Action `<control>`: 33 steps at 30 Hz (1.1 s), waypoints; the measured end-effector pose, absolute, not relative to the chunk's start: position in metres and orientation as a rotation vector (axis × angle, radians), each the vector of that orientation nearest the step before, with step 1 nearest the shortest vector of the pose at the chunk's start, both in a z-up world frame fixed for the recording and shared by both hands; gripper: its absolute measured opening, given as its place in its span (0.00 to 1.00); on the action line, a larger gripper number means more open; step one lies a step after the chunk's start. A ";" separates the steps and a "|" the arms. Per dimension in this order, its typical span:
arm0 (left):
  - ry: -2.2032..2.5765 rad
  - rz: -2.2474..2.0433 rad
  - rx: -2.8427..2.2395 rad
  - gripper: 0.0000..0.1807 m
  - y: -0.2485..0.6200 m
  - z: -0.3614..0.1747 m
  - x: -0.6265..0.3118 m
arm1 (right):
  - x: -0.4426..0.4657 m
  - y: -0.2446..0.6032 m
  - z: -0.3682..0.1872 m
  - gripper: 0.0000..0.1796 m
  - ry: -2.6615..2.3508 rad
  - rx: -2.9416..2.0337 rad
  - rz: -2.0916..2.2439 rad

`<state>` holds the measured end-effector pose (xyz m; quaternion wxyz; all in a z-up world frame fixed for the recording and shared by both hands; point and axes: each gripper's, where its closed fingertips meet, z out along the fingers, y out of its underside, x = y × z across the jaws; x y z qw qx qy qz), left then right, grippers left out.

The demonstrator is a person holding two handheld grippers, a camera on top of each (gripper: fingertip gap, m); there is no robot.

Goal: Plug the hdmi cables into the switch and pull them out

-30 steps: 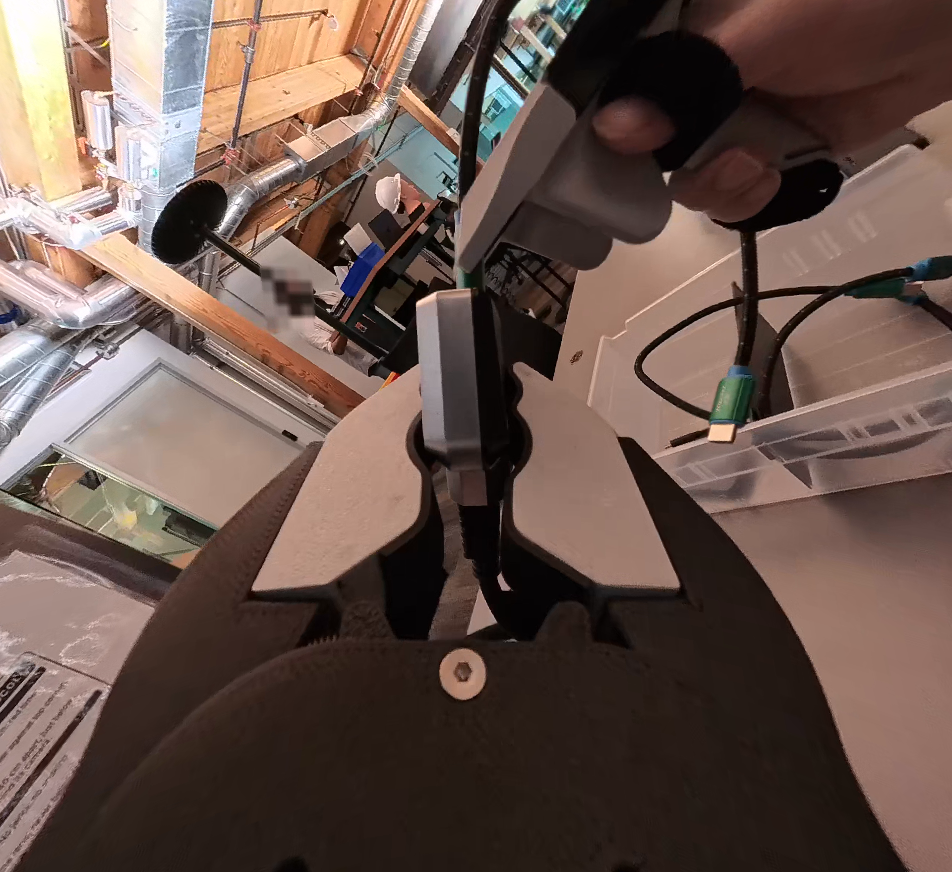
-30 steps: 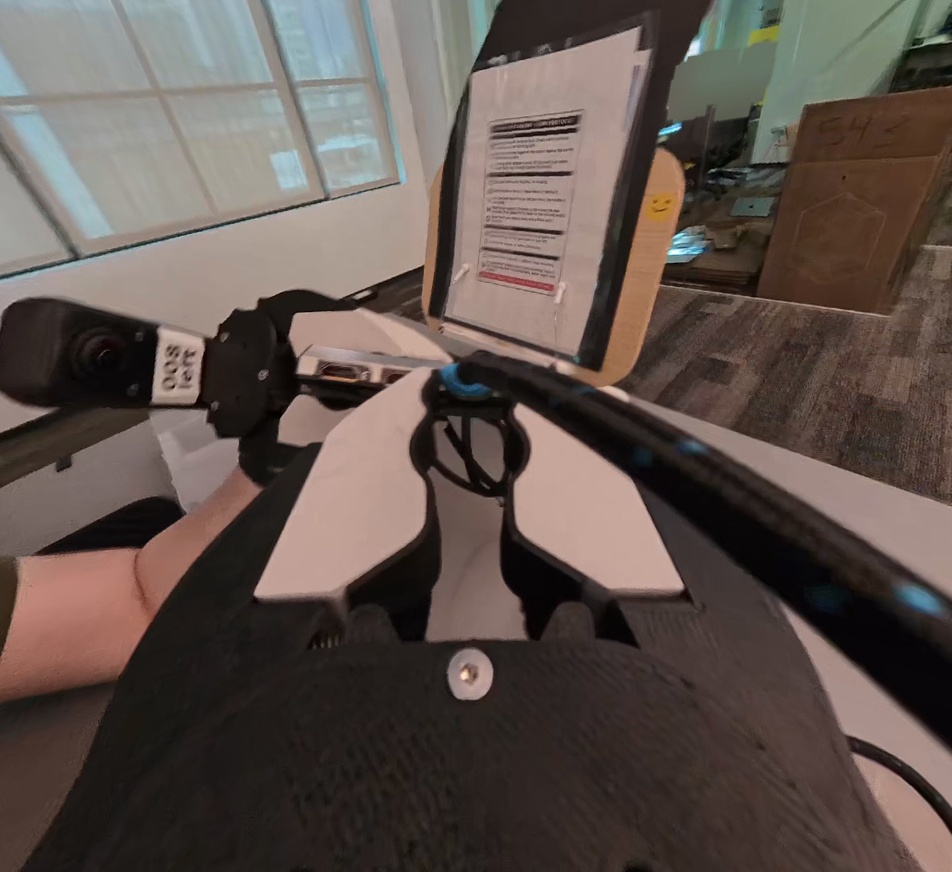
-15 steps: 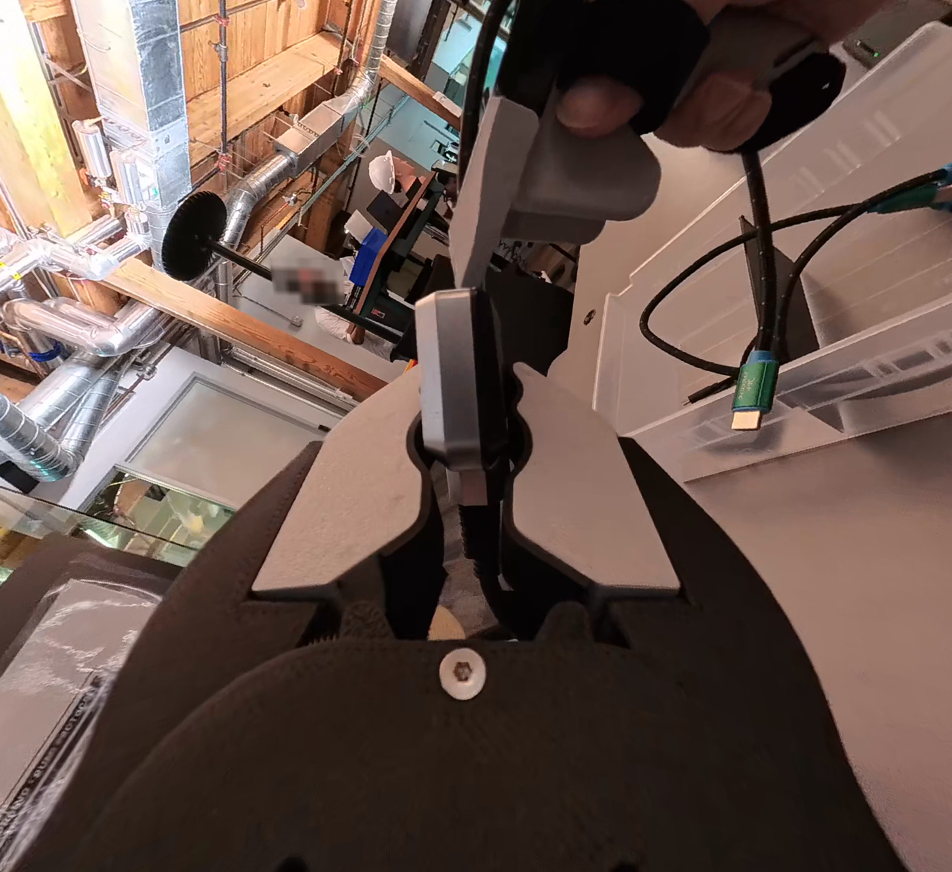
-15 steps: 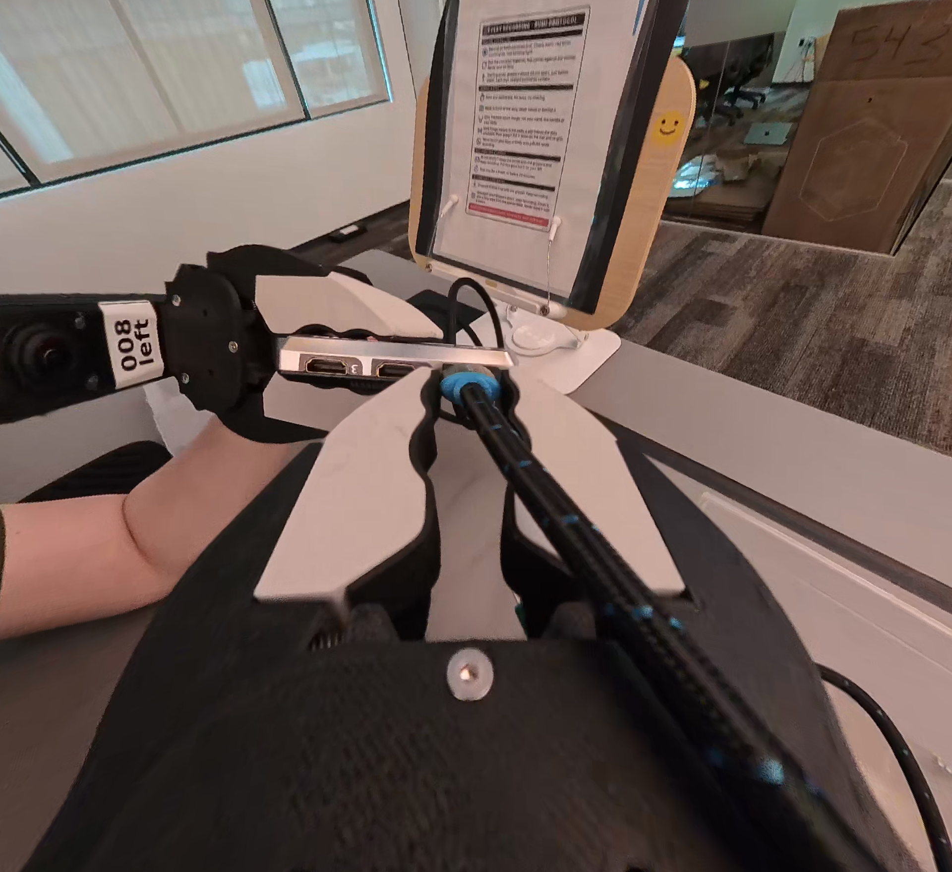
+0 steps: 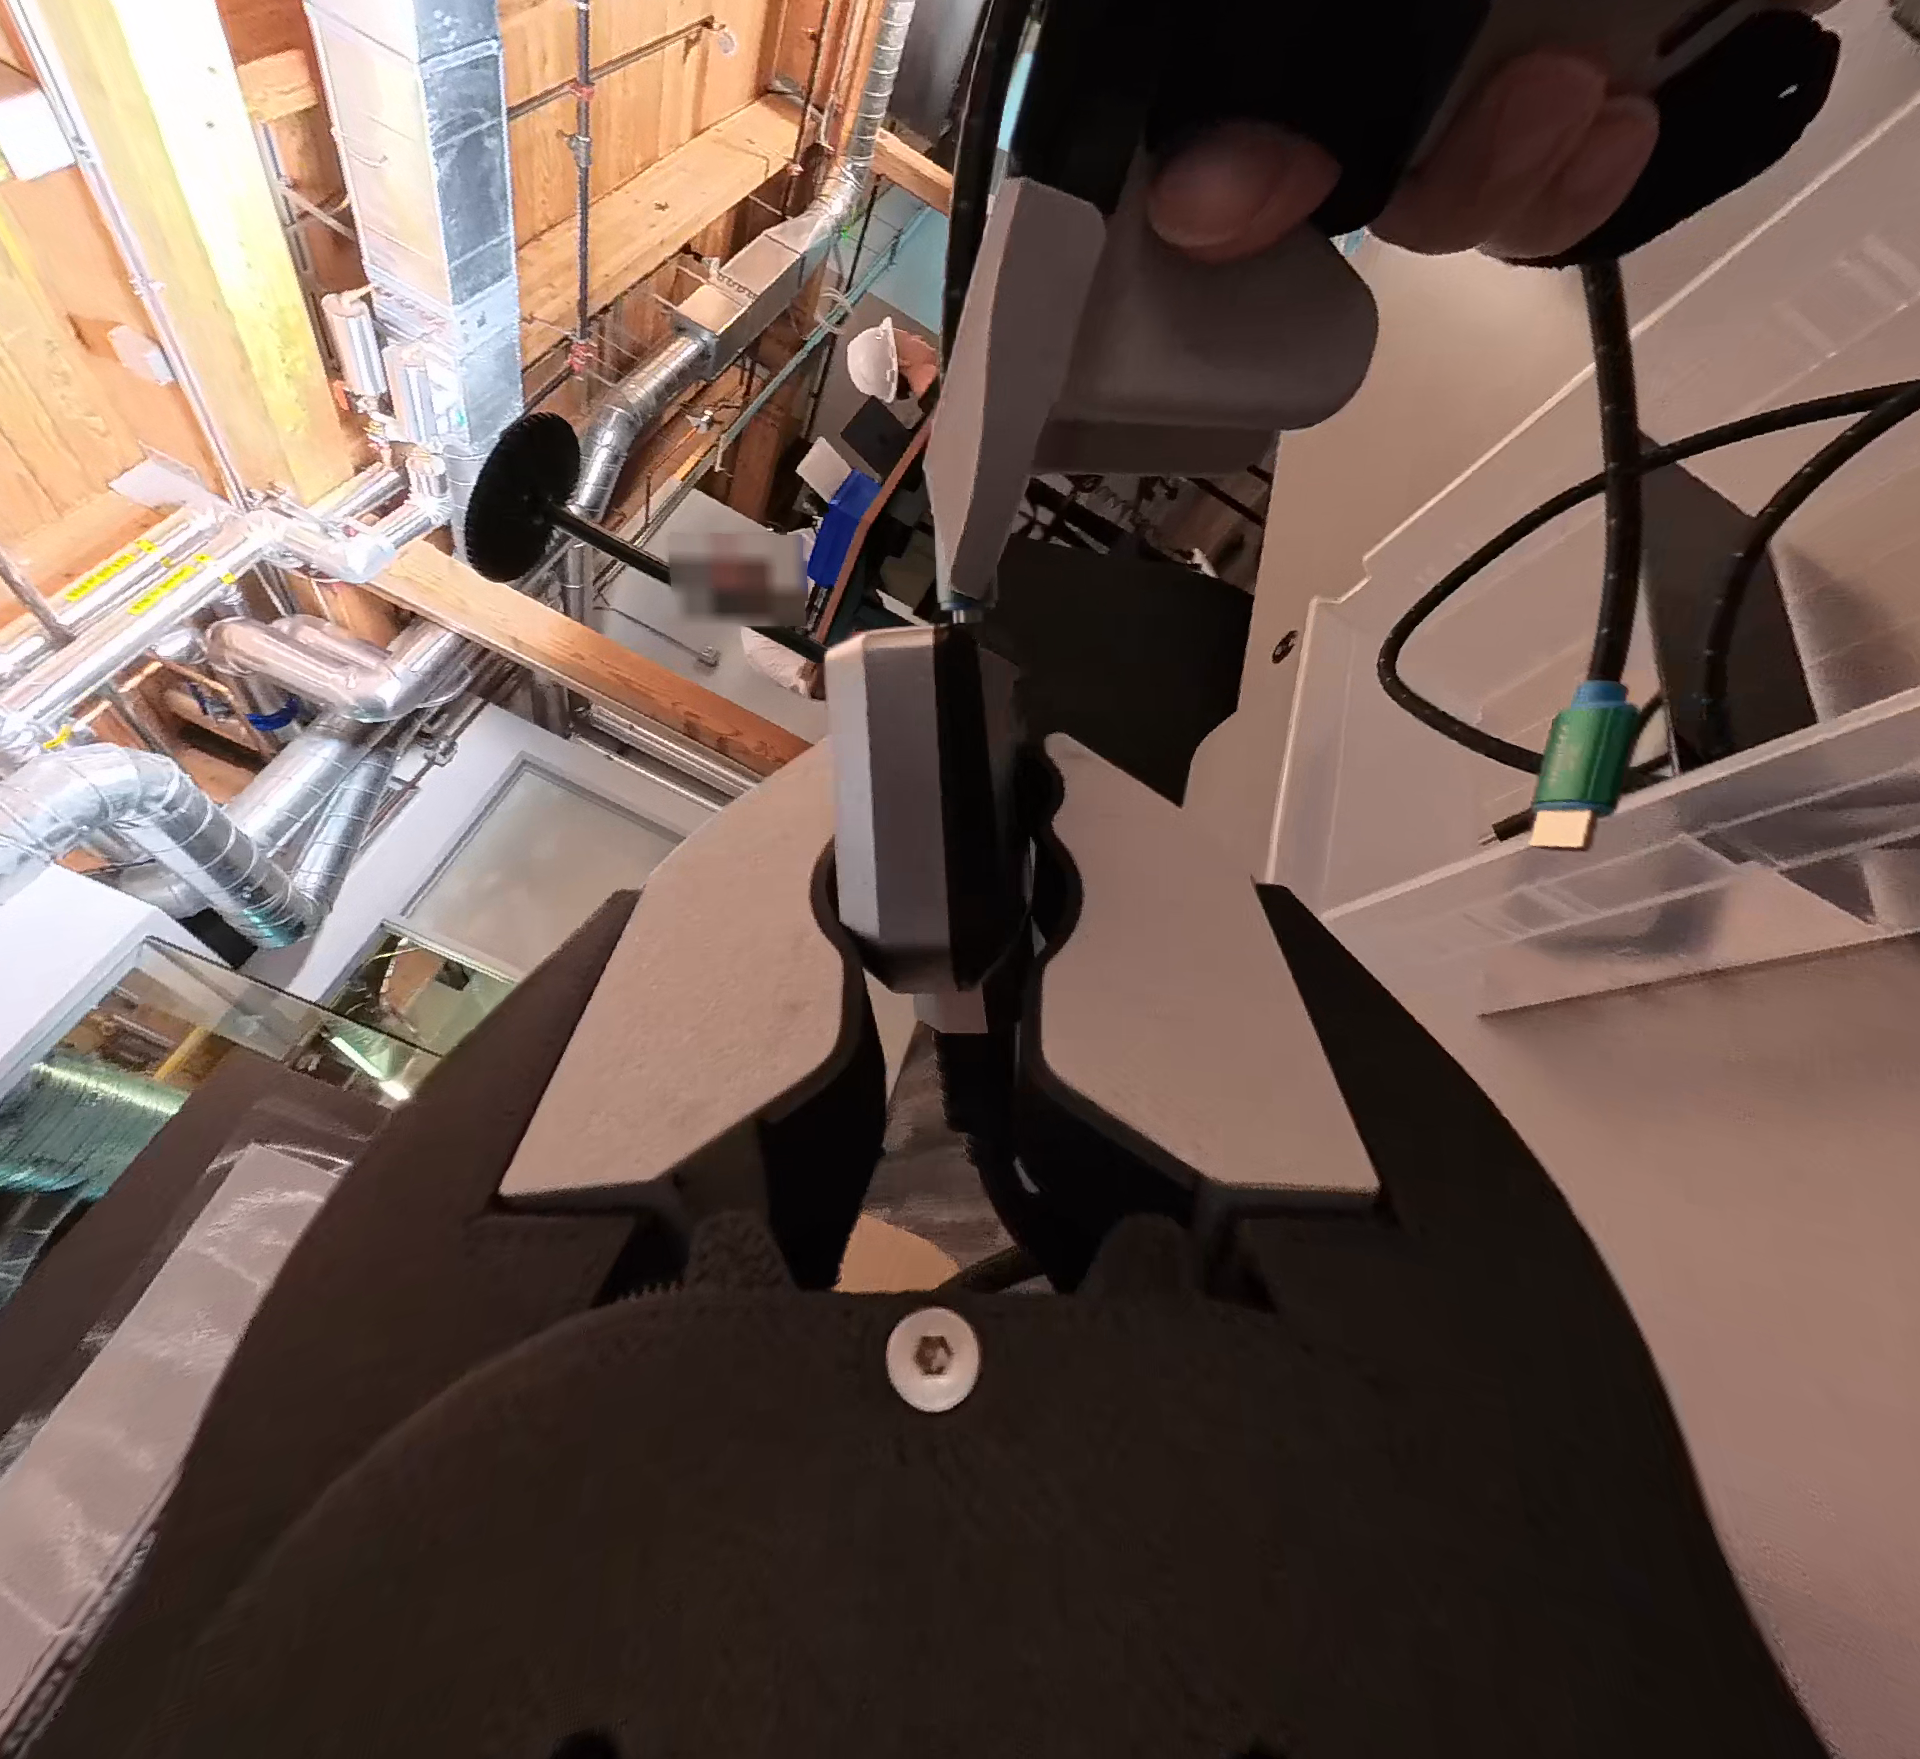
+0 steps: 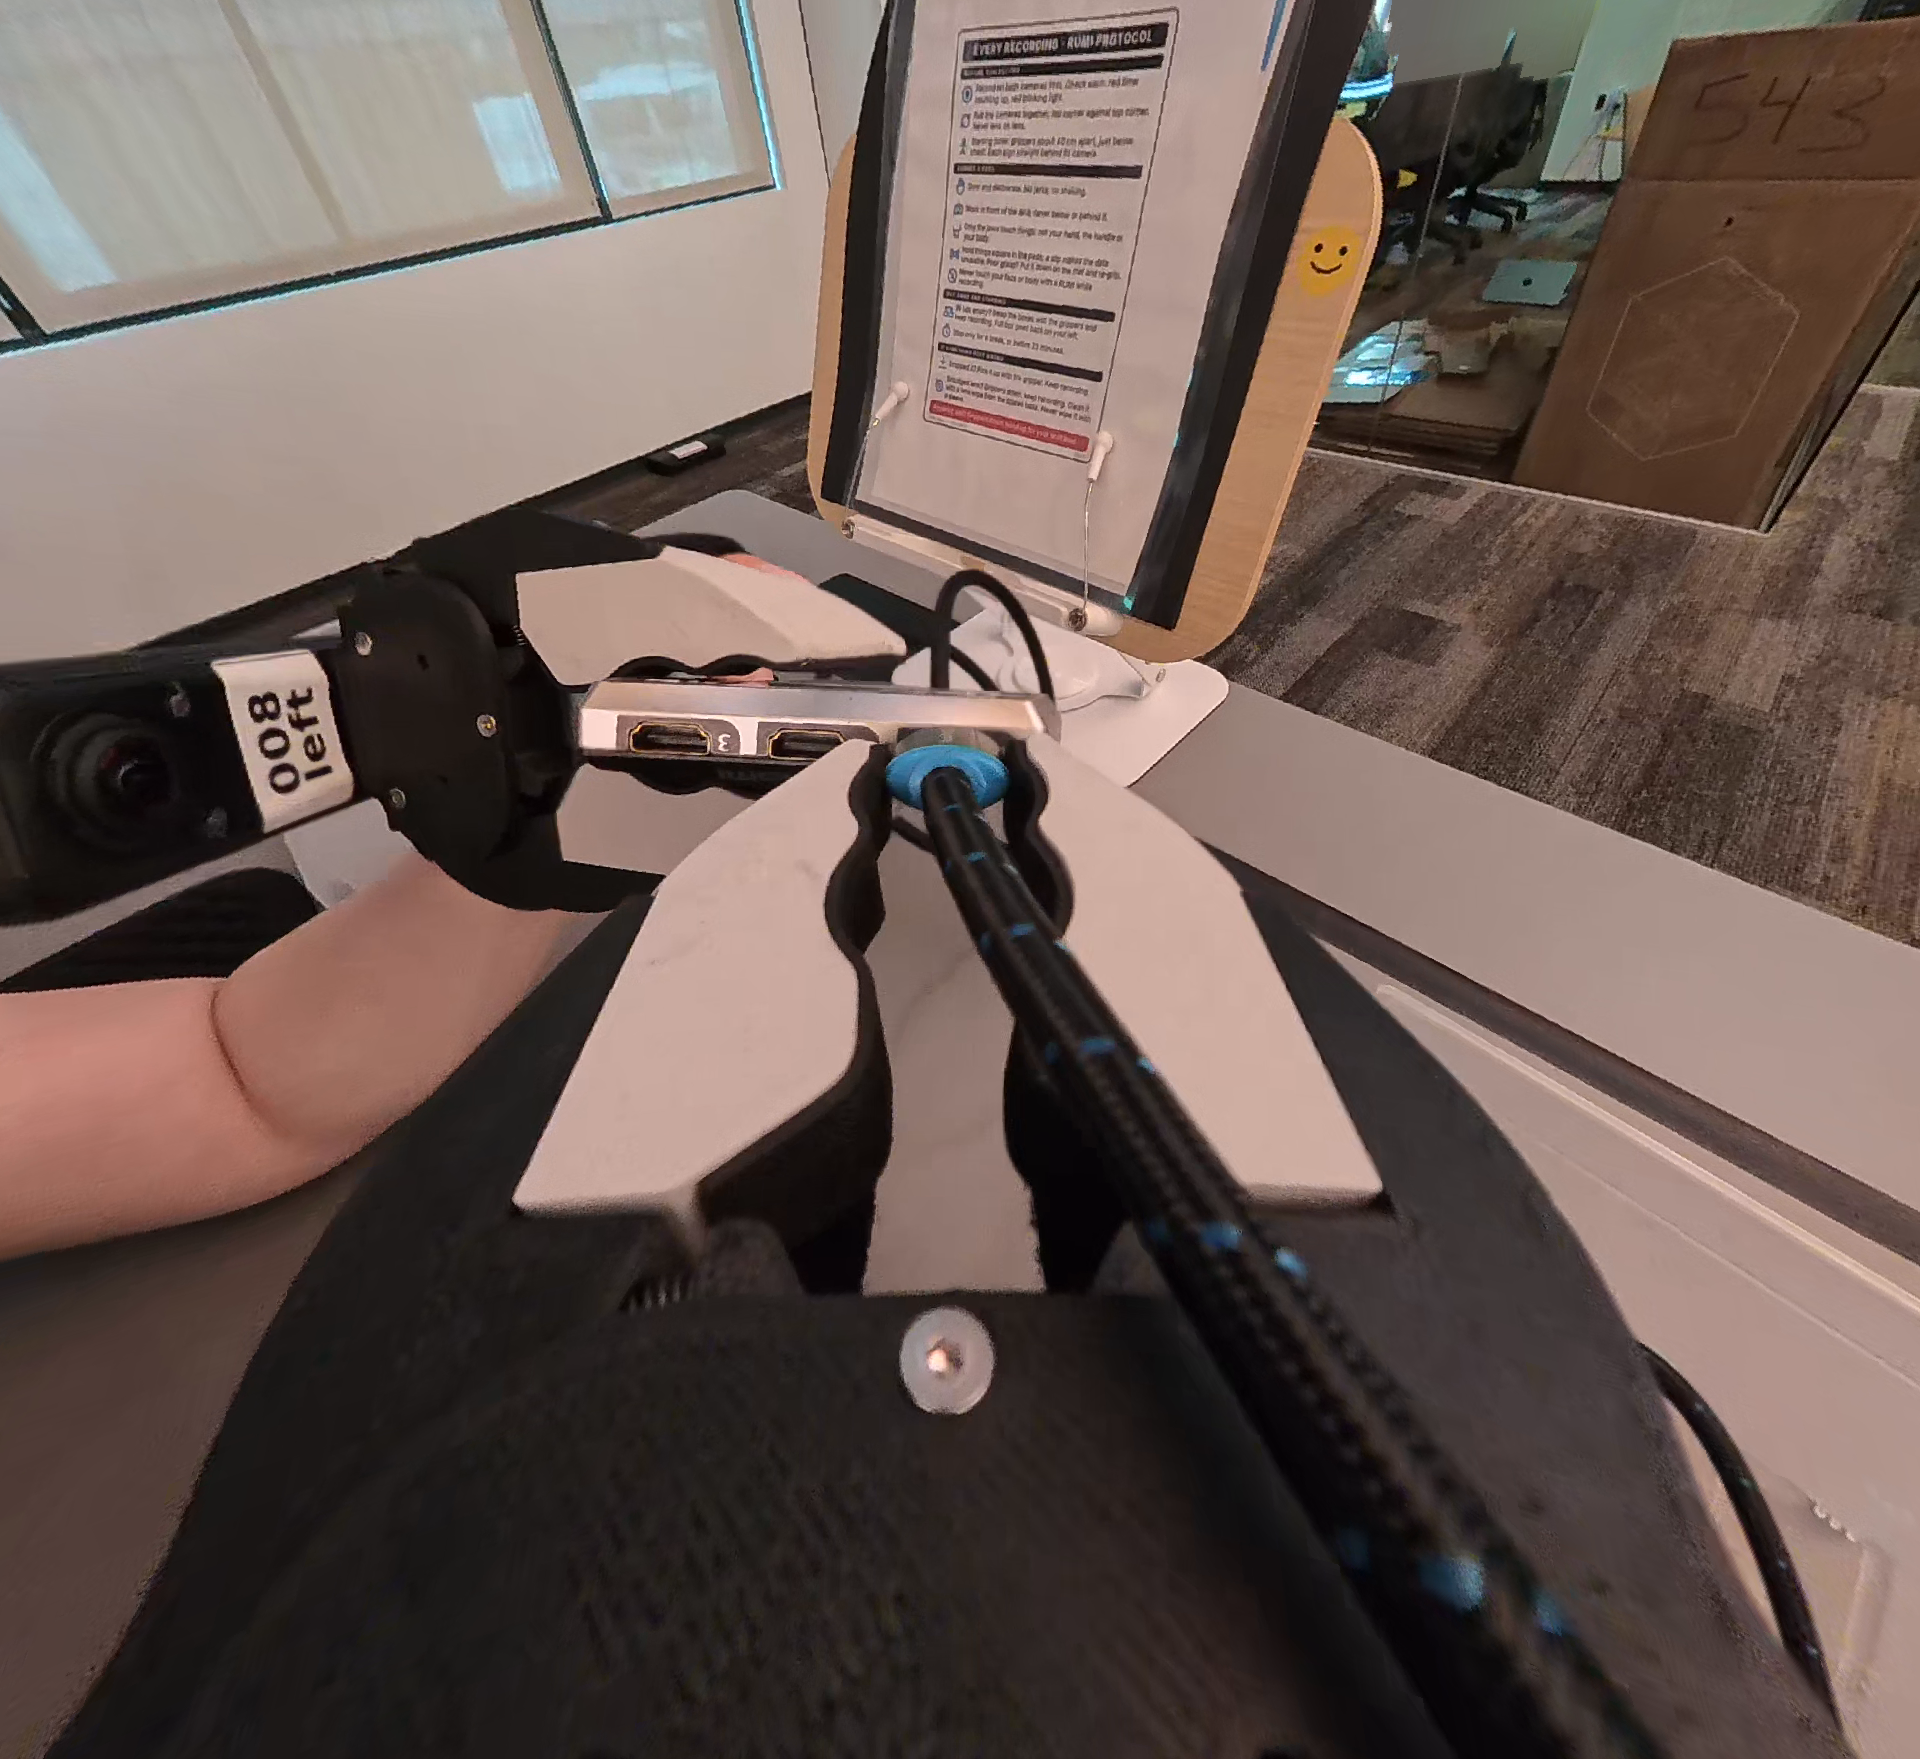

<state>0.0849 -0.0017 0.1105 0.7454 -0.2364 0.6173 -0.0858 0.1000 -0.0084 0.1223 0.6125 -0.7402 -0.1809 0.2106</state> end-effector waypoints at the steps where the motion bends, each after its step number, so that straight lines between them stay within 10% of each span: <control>1: 1.347 -0.174 -0.507 0.13 -0.003 0.111 0.086 | 0.100 -0.009 0.123 0.12 -0.430 -1.694 0.489; 33: 1.291 -0.005 -0.498 0.12 -0.003 0.121 0.085 | 0.102 -0.016 0.135 0.12 -0.550 -1.577 0.385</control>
